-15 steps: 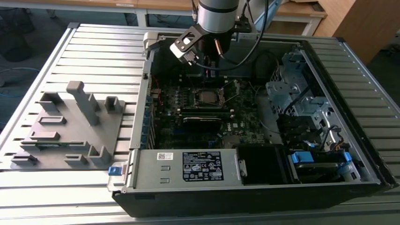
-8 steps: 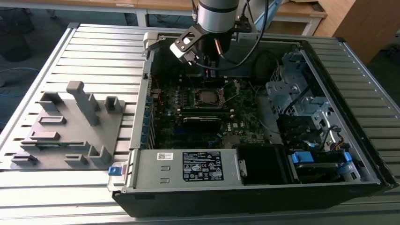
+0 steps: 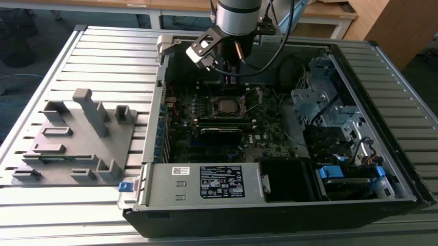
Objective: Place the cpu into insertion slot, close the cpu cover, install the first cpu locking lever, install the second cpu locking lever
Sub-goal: 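Close the cpu cover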
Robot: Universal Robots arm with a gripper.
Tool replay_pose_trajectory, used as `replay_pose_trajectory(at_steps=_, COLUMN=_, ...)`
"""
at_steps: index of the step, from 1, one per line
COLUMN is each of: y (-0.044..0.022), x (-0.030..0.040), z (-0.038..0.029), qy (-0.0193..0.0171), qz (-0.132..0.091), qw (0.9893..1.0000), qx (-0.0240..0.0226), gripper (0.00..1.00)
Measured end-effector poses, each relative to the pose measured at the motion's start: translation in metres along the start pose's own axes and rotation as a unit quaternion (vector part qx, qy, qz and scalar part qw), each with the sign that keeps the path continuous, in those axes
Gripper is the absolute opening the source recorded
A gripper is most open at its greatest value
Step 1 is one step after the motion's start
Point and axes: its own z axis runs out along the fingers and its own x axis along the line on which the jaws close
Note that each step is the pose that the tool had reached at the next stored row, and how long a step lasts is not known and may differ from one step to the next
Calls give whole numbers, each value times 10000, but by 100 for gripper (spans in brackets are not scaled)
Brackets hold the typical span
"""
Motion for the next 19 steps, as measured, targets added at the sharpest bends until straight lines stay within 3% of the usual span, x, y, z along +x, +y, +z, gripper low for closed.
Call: replay_pose_trajectory(at_steps=19, y=1, x=2, z=-49, qy=2, qz=0, qw=10000, qx=-1, gripper=10)
